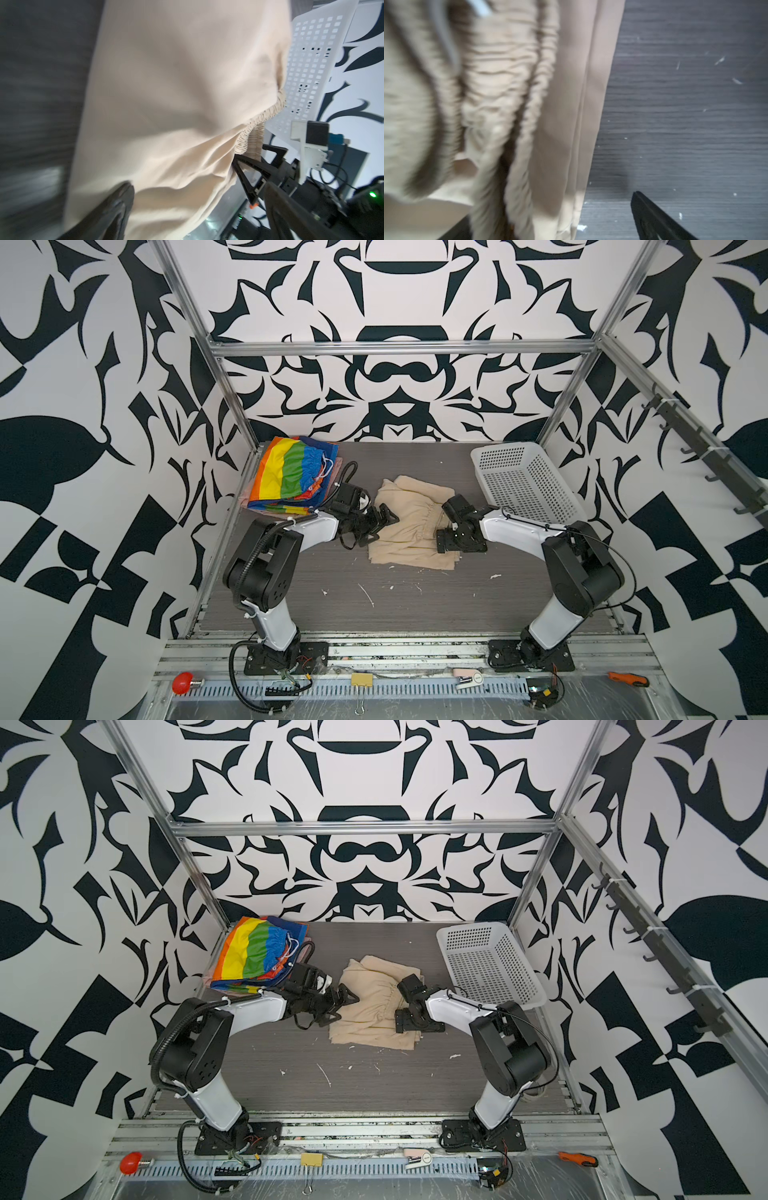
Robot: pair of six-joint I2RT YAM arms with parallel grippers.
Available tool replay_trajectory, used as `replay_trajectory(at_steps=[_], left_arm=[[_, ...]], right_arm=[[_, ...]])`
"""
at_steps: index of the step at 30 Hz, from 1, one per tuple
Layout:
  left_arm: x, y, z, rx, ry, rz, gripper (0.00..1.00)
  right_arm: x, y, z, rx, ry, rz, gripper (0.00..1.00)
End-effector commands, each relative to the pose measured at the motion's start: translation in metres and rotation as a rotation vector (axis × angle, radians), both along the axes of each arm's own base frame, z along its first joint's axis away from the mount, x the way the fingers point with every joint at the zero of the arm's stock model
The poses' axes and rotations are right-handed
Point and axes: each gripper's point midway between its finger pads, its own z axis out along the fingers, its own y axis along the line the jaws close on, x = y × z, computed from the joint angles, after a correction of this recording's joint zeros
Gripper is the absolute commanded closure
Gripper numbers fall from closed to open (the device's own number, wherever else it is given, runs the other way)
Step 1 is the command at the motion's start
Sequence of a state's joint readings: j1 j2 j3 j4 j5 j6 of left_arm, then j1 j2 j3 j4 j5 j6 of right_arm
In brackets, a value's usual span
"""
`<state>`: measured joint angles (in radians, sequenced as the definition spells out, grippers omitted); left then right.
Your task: Fold and stack the shorts
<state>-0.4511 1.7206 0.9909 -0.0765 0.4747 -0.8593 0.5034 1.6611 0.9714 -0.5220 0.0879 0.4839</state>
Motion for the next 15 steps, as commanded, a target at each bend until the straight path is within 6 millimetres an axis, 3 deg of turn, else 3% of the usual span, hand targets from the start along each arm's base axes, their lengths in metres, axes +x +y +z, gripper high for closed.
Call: replay_trajectory(at_steps=[1, 3, 6, 15], left_arm=[[0.023, 0.016, 0.059, 0.148, -0.239, -0.032, 0.01], [0.033, 0.026, 0.065, 0.242, -0.290, -0.040, 0.01], [0.042, 0.043, 0.053, 0.291, -0.191, -0.066, 0.01], [0.046, 0.036, -0.001, 0.318, -0.020, -0.168, 0.01]], right_arm=[[0.013, 0.004, 0.044, 0.076, -0.098, 0.009, 0.00], [0.018, 0.000, 0.059, 0.117, -0.130, -0.010, 0.00], [0.023, -0.009, 0.072, 0.173, -0.146, -0.039, 0.00], [0.023, -0.019, 0.084, 0.229, -0.176, -0.067, 0.00]])
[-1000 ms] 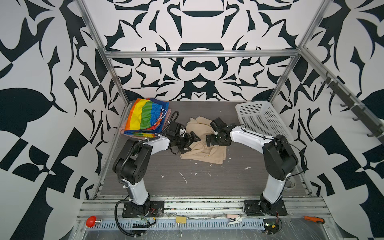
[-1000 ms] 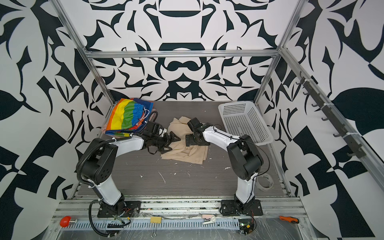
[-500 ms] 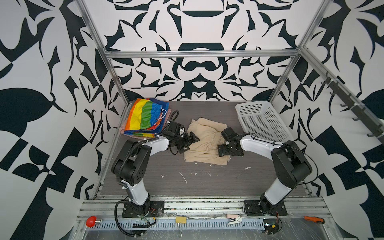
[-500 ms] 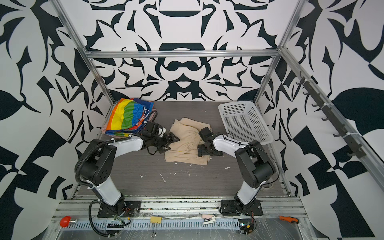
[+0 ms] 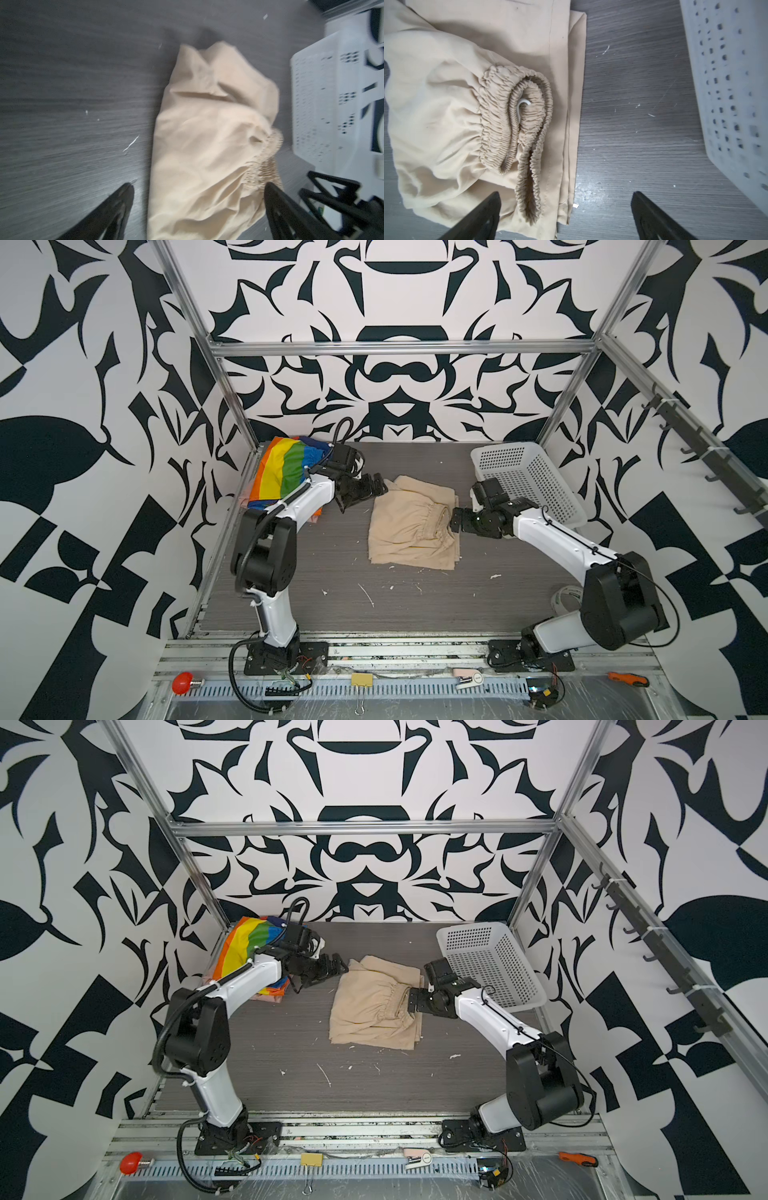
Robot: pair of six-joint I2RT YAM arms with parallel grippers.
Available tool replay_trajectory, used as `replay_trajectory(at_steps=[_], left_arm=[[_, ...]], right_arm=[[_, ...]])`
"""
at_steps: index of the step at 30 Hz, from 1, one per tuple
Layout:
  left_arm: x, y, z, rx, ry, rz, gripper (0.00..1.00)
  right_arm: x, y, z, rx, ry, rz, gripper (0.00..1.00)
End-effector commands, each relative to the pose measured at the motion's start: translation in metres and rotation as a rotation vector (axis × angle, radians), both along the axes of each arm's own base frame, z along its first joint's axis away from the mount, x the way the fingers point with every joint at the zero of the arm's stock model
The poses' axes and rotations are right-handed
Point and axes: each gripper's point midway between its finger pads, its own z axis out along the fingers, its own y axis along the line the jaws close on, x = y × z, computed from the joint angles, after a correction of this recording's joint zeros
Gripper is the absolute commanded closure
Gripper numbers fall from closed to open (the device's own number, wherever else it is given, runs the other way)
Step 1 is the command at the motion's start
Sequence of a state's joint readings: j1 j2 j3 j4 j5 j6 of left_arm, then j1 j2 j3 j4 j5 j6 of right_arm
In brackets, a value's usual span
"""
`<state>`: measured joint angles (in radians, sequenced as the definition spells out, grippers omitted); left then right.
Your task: Fold and stack the shorts
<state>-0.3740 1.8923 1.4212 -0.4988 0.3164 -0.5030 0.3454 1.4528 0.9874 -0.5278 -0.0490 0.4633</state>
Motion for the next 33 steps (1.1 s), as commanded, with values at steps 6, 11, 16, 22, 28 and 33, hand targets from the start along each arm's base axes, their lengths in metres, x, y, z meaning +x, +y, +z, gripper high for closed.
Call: replay_trajectory(at_steps=[6, 11, 16, 22, 28, 33], left_arm=[[-0.025, 0.007, -0.041, 0.091, 0.149, -0.071, 0.01], [-0.031, 0.007, -0.057, 0.101, 0.186, -0.093, 0.00], [-0.040, 0.002, -0.072, 0.123, 0.216, -0.122, 0.06], [-0.047, 0.004, -0.089, 0.172, 0.248, -0.142, 0.23], [-0.048, 0.002, -0.094, 0.190, 0.246, -0.159, 0.54], [-0.046, 0.005, -0.092, 0.209, 0.228, -0.165, 0.76]], right_arm=[[0.001, -0.010, 0.016, -0.008, -0.050, -0.032, 0.00], [0.003, -0.019, 0.032, -0.043, -0.117, -0.038, 0.00], [0.002, -0.029, 0.061, -0.041, -0.260, -0.071, 0.00], [-0.004, -0.029, 0.085, 0.028, -0.388, -0.078, 0.00], [-0.009, -0.026, 0.094, 0.061, -0.435, -0.060, 0.00], [-0.009, -0.014, 0.085, 0.102, -0.402, -0.016, 0.00]])
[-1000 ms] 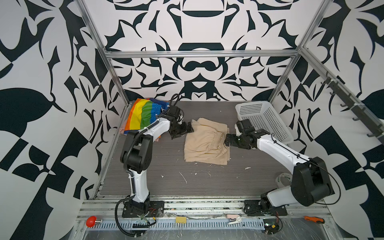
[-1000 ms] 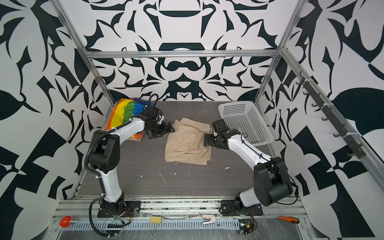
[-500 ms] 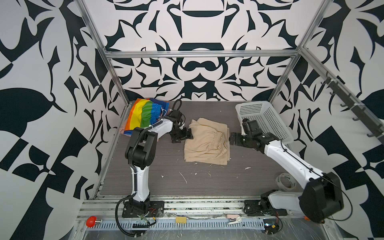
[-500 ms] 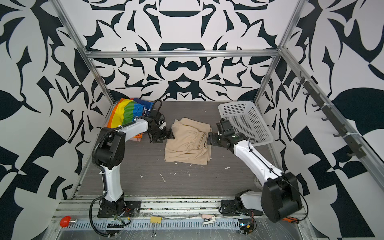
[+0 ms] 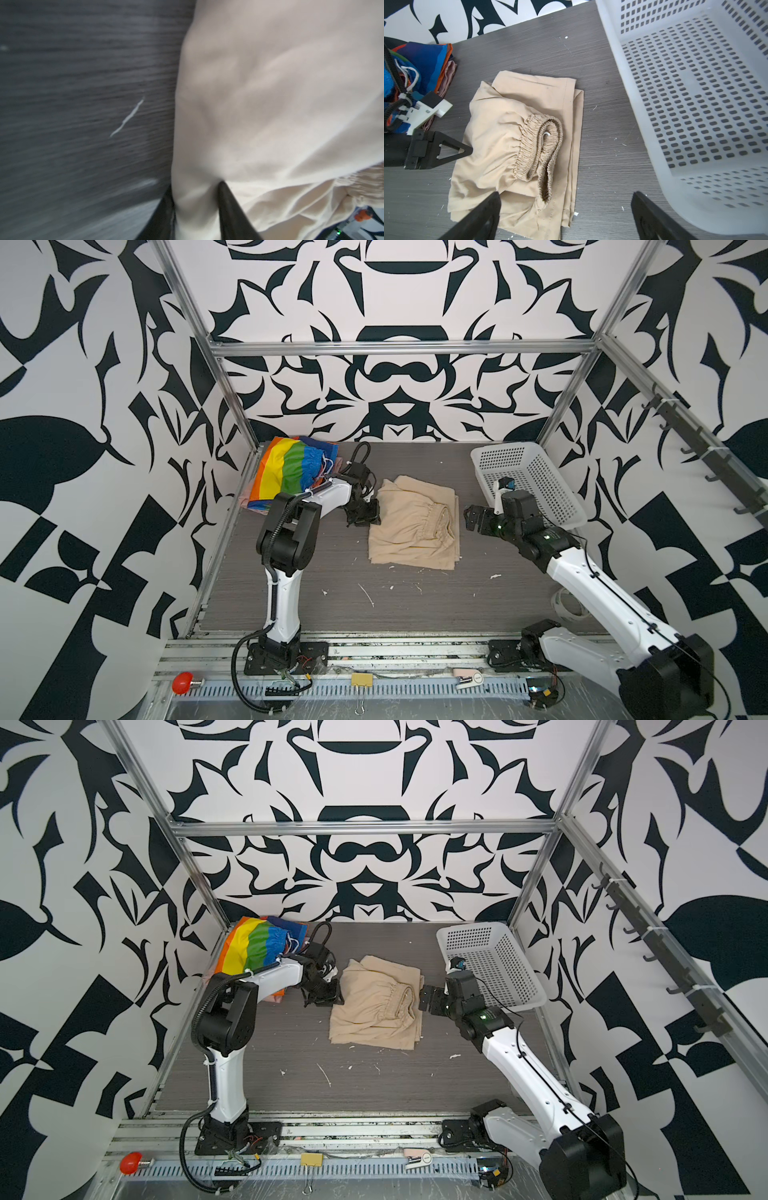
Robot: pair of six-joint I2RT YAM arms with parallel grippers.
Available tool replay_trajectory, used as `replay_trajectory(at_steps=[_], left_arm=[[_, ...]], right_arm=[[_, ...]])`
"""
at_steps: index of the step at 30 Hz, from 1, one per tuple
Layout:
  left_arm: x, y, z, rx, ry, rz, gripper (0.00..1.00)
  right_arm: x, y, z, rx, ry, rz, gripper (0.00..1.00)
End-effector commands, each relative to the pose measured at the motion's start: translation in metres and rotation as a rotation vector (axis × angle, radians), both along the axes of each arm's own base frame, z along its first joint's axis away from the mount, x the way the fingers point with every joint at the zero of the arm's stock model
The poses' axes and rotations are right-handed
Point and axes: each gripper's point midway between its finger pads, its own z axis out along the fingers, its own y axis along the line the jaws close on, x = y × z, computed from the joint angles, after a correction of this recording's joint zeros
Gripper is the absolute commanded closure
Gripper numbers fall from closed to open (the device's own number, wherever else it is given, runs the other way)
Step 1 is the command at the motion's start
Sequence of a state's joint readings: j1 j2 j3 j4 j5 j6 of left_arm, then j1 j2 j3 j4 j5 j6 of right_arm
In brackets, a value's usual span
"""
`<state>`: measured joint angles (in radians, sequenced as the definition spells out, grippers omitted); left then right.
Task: Fold and stack the shorts
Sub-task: 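Grasp the folded beige shorts with the left gripper and lift them, then place the folded beige shorts onto the rainbow shorts stack with the left gripper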
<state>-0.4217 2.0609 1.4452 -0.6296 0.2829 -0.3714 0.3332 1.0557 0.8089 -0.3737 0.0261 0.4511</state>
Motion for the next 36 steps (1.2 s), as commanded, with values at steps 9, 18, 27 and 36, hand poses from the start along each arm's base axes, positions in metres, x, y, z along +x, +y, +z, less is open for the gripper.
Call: replay_trajectory(at_steps=[9, 18, 27, 36], left_arm=[[0.001, 0.010, 0.028, 0.083, -0.024, -0.050, 1.00], [0.034, 0.063, 0.098, 0.442, -0.142, -0.126, 1.00], [0.083, 0.135, 0.189, 0.941, -0.417, -0.157, 1.00], [0.105, 0.158, 0.222, 1.085, -0.501, -0.136, 1.00]], right_arm=[[0.016, 0.029, -0.002, 0.109, 0.013, 0.085, 0.00], [0.035, 0.051, -0.006, 0.155, 0.050, 0.127, 0.00], [0.059, 0.109, 0.007, 0.149, 0.007, 0.232, 0.00], [0.061, 0.177, -0.004, 0.150, 0.023, 0.359, 0.00]])
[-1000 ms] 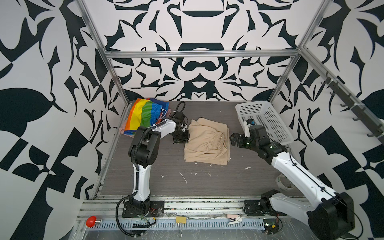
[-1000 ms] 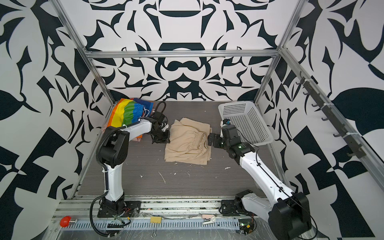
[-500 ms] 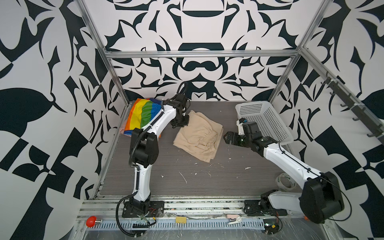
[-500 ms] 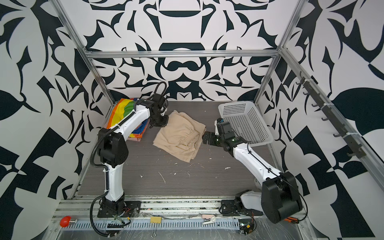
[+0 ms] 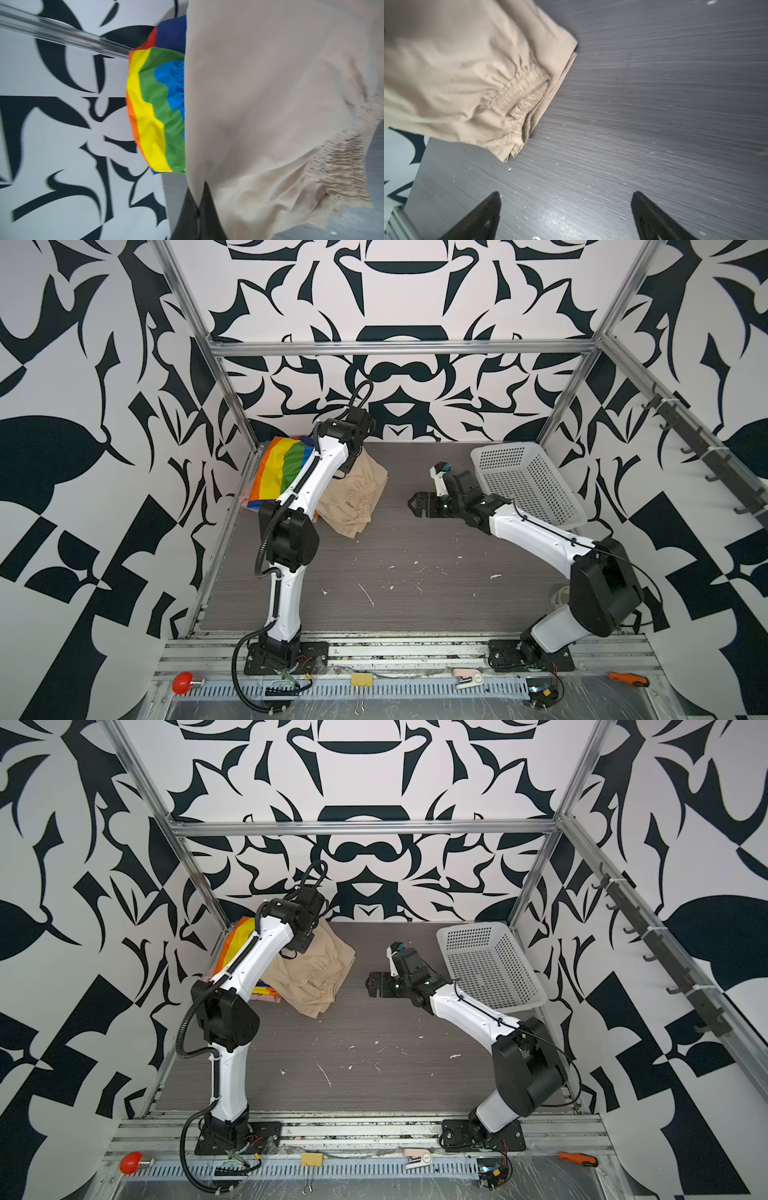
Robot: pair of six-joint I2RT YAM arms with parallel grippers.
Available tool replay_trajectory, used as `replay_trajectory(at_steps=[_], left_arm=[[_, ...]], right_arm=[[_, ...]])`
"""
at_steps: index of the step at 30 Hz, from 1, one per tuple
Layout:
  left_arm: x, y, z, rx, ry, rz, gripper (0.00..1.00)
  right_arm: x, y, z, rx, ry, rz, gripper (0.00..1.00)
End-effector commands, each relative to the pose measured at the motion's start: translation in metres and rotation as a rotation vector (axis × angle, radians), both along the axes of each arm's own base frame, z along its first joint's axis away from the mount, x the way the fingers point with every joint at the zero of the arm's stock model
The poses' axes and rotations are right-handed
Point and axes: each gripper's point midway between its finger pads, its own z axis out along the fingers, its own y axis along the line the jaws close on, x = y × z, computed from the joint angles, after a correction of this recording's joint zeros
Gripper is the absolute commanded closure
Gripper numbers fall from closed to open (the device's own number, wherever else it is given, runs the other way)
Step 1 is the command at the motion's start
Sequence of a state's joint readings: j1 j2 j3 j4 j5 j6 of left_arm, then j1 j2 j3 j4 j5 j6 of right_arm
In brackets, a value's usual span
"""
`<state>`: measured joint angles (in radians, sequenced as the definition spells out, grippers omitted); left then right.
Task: Fold and stack the shorts
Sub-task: 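Place the folded beige shorts onto the rainbow shorts stack with the left gripper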
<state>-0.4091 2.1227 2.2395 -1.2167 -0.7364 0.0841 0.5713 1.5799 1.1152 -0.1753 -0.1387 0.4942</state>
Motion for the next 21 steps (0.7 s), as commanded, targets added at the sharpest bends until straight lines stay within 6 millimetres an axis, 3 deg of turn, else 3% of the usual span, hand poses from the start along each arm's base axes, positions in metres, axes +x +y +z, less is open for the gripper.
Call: replay_trajectory(at_steps=[1, 6, 17, 21], left_arm=[[0.002, 0.017, 0.021, 0.107, -0.025, 0.016, 1.00], [0.012, 0.029, 0.043, 0.107, -0.119, 0.037, 1.00], [0.006, 0.037, 0.087, -0.051, -0.223, 0.057, 1.00], [0.007, 0.049, 0.099, -0.119, -0.268, 0.059, 1.00]], right_arm=[[0.006, 0.022, 0.018, 0.049, -0.051, 0.029, 0.00], [0.008, 0.028, 0.011, 0.059, -0.047, 0.034, 0.00], [0.006, 0.028, 0.006, 0.066, -0.053, 0.038, 0.00], [0.005, 0.028, 0.008, 0.069, -0.056, 0.037, 0.00]])
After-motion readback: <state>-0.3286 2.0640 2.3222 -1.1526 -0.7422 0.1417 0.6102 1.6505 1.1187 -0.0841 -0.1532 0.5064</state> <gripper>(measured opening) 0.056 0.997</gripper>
